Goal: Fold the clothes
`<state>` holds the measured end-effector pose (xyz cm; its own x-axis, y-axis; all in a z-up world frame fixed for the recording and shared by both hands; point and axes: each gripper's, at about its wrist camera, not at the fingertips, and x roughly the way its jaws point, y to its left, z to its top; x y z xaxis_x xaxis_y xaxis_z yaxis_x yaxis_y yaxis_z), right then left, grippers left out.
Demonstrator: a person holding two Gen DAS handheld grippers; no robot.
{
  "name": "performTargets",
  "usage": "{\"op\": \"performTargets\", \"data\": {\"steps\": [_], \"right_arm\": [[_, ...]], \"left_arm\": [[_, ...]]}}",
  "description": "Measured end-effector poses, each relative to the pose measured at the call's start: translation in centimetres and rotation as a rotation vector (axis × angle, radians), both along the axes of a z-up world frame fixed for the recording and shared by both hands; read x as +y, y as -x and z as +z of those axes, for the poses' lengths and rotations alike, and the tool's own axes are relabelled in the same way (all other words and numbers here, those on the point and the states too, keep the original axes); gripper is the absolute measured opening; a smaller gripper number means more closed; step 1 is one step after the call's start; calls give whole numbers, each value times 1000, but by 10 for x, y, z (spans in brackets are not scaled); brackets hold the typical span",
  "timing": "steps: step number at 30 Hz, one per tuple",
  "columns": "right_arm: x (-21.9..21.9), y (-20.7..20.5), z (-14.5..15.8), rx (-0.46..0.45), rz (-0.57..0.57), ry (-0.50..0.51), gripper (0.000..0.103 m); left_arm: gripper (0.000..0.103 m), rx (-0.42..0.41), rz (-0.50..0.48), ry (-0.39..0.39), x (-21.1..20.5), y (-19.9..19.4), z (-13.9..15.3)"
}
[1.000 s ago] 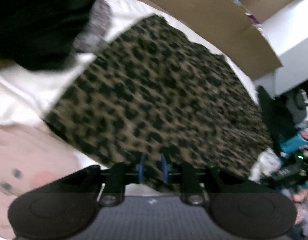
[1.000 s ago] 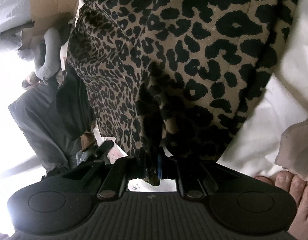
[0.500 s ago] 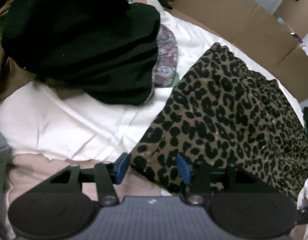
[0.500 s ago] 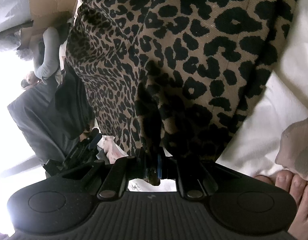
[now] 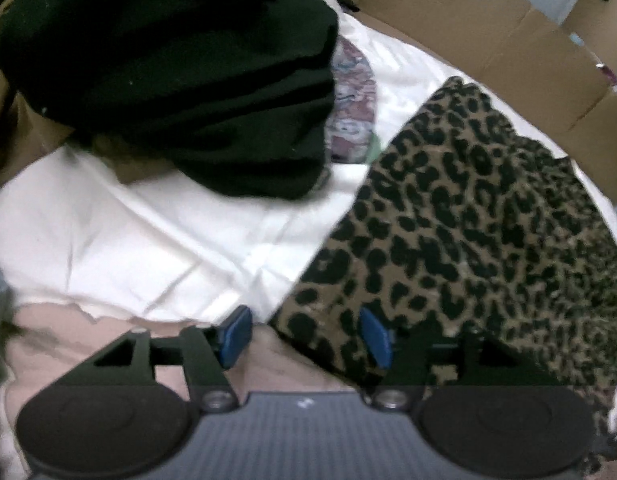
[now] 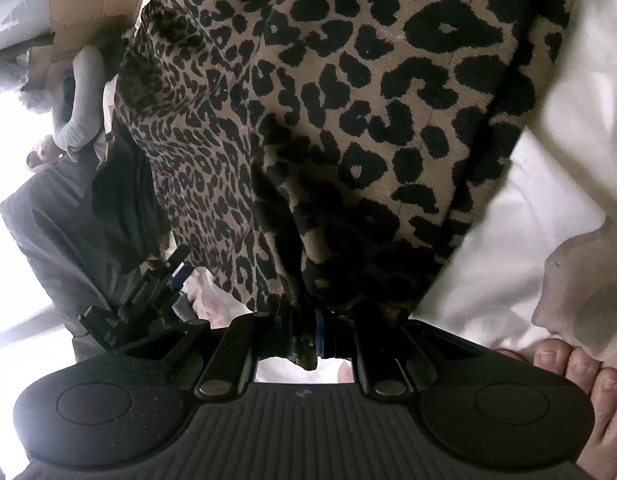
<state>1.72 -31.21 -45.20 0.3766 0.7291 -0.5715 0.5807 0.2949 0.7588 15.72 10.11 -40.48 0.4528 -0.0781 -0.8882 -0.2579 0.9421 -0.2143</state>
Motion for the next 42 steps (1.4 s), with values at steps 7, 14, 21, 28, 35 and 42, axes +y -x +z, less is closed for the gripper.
{"op": "performTargets", "data": {"steps": [7,14,21,28,35,42], "right_arm": [[2,-1,0,2,17,18,8],[3,-6,8,-24,52,41,8],[11,-12,14,-29,106,61,5],[22,-12,4,4,170,110,4],[25,-14,6,13,229,151,8],[9,-13,32,-63,236,139,32]], "left_arm": [[20,-3,-21,22,5,0,-4],[5,-4,-23,22,11,3,14],[5,27,-11,-17,9,-4,24],[5,12,22,-7,17,-2,25],[5,39,52,-15,26,-3,22],[20,-33,16,-72,21,-13,52]]}}
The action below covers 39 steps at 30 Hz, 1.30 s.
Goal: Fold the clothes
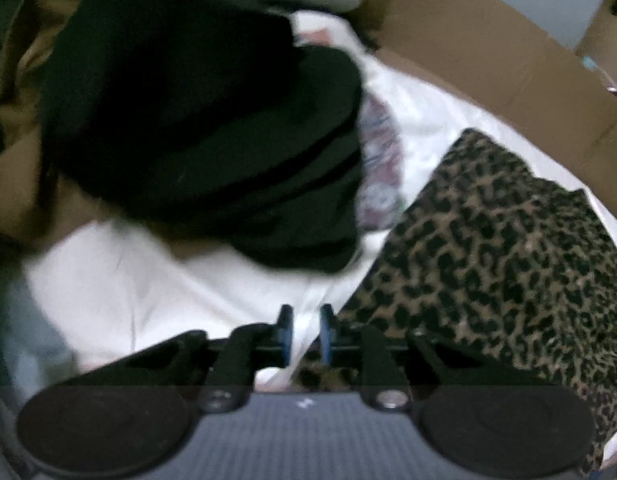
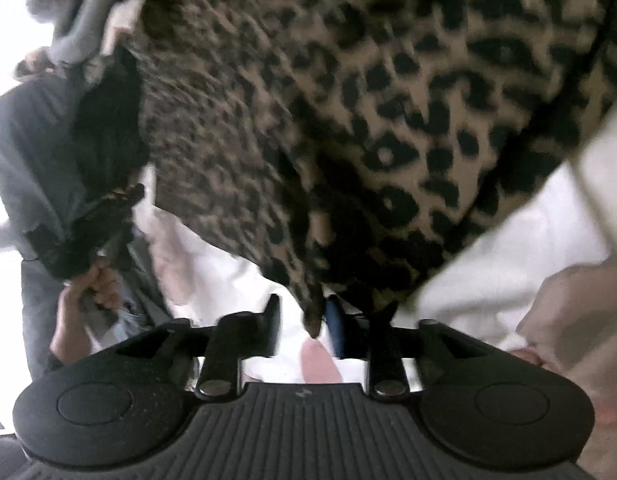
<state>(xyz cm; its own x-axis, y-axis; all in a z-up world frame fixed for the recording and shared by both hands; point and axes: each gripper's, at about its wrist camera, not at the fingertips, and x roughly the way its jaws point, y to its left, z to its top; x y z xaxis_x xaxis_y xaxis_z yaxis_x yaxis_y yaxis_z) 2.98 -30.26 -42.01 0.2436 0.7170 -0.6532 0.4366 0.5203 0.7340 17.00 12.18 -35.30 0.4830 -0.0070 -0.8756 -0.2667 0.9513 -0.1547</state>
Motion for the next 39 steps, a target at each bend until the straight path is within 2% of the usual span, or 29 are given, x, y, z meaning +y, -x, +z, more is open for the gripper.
{"op": "performTargets", "data": {"steps": [5,10,15,20,22,25,26,31,35,38,39], "right_arm": [[-32,-8,25,-76,-27,31,32],[-68,-19,45,-154,-80,135,32],[-106,-34,64,-223,-134,249,32],[-134,-61,77,-258,-164,380,37],[-142,-72,81,-273,-169,431,37],[-151,-91,86,-300,-163,507,38],[-153,-97,86,-303,-163,528,38],[-159,-120,86,-340,-171,597,38],[-161,-132,72,-333,-155,653,38],[-163,-139,62,-319,-141,724,52],[-165,-141,60,-321,-146,740,52]], "left_arm": [[28,-53,-58,21,-14,-29,16],[41,-104,-134,19,-34,-60,28],[42,-131,-191,9,-50,-94,34],[43,-110,-241,36,-65,-132,22],[43,-115,-270,4,-73,-144,19],[38,-137,-299,-7,-83,-162,16],[29,-145,-308,0,-86,-167,15],[20,-150,-403,-3,-110,-182,6],[20,-72,-444,-36,-118,-183,-20],[18,14,-422,-73,-112,-181,-49],[18,43,-411,-83,-110,-180,-60]]}}
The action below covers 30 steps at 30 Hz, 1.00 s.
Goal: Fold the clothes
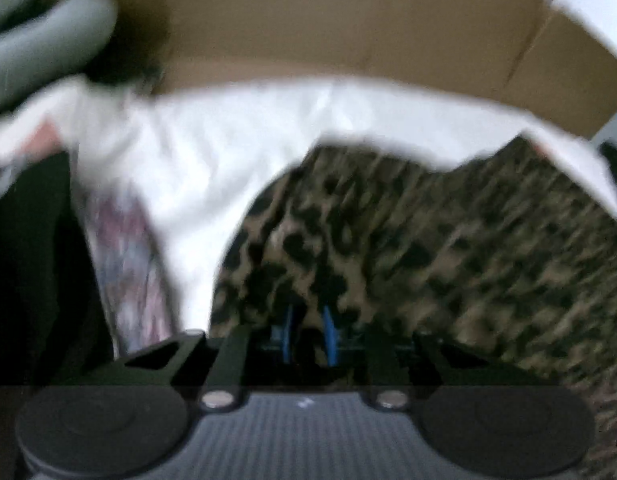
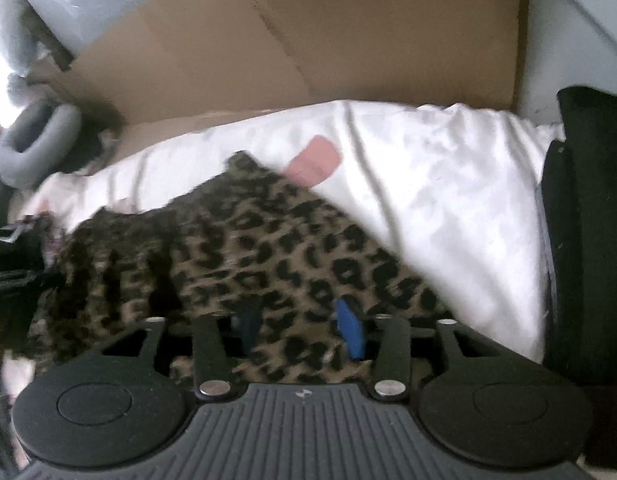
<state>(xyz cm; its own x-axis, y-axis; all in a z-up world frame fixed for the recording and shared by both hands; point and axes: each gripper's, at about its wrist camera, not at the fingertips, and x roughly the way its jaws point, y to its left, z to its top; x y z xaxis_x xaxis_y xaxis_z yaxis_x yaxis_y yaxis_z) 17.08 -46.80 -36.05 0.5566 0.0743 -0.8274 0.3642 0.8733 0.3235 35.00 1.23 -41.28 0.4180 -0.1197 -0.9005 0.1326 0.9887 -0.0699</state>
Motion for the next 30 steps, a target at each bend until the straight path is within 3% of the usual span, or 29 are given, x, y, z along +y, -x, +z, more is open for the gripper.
{"op": "performTargets", "data": {"steps": [4,9,11,13,16,18,20,25,28,30], "right_arm": [[-6,-13,-6,-21,5,38,52],[-2,-40,-10,-33,68,99,52],[0,-53,-13,-36,91,124,53],[2,-65,-15,-37,111,129,53],[10,-83,-17,-34,181,155,56],[16,-96,-19,-27,225,190,70],[17,-107,-21,-22,234,202,74],[18,-126,-36,-8,259,196,74],[23,-133,-41,10,343,212,71],[23,-137,-39,1,373,214,62]], "left_arm": [[18,-49,-4,-9,4,13,2],[21,-139,25,56,12,8,34],[42,-178,32,69,13,0,42],[54,-213,39,64,11,-11,44],[56,-230,44,47,9,-29,36],[59,-225,52,61,9,-38,29],[61,-226,55,92,11,-43,23],[61,-199,85,131,12,-57,3],[60,-167,101,163,14,-62,-9],[53,-173,93,178,14,-61,-10]]}}
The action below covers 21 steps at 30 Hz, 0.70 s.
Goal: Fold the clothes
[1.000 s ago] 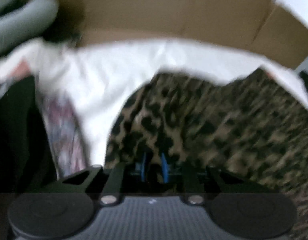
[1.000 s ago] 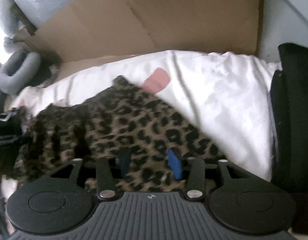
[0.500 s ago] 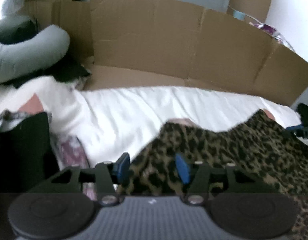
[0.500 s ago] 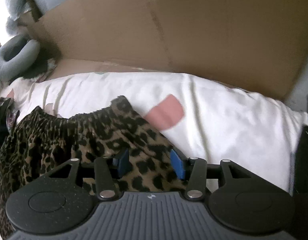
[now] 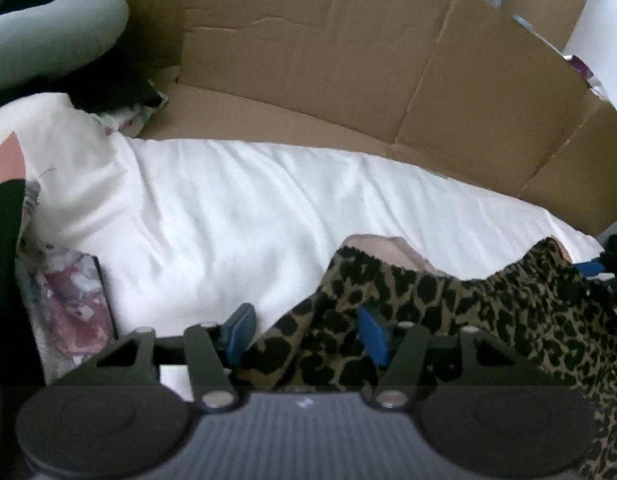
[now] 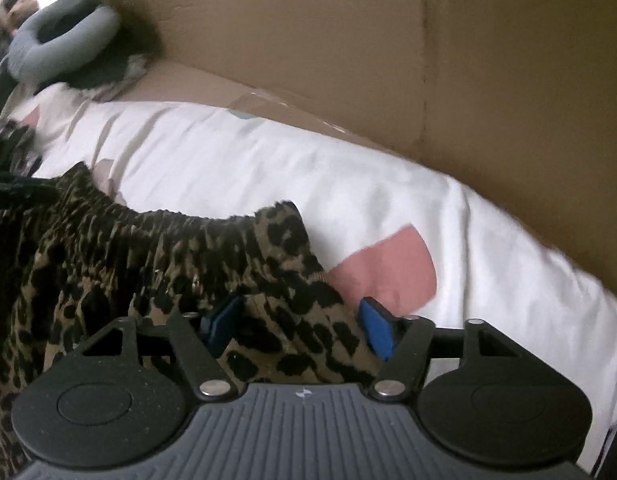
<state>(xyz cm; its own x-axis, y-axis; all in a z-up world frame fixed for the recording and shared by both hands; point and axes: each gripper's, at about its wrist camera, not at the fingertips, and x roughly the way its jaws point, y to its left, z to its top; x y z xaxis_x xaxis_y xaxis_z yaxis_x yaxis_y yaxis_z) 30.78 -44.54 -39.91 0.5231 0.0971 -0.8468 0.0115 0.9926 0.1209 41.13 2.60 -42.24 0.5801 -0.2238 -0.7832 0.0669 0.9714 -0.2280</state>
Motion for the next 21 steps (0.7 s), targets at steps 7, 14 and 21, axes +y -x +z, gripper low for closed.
{"op": "performTargets", "data": {"steps": [7,14,21], "right_arm": [[3,-9,7,-2,55,4,10],[10,-1,30,-71,15,125,7],[13,-3,28,-83,-33,210,6]], "left_arm": [[16,-51,-52,-45,-12,8,12],[14,-152,-28,-59,-25,17,26],[14,-182,-43,-93,-32,10,25]]}}
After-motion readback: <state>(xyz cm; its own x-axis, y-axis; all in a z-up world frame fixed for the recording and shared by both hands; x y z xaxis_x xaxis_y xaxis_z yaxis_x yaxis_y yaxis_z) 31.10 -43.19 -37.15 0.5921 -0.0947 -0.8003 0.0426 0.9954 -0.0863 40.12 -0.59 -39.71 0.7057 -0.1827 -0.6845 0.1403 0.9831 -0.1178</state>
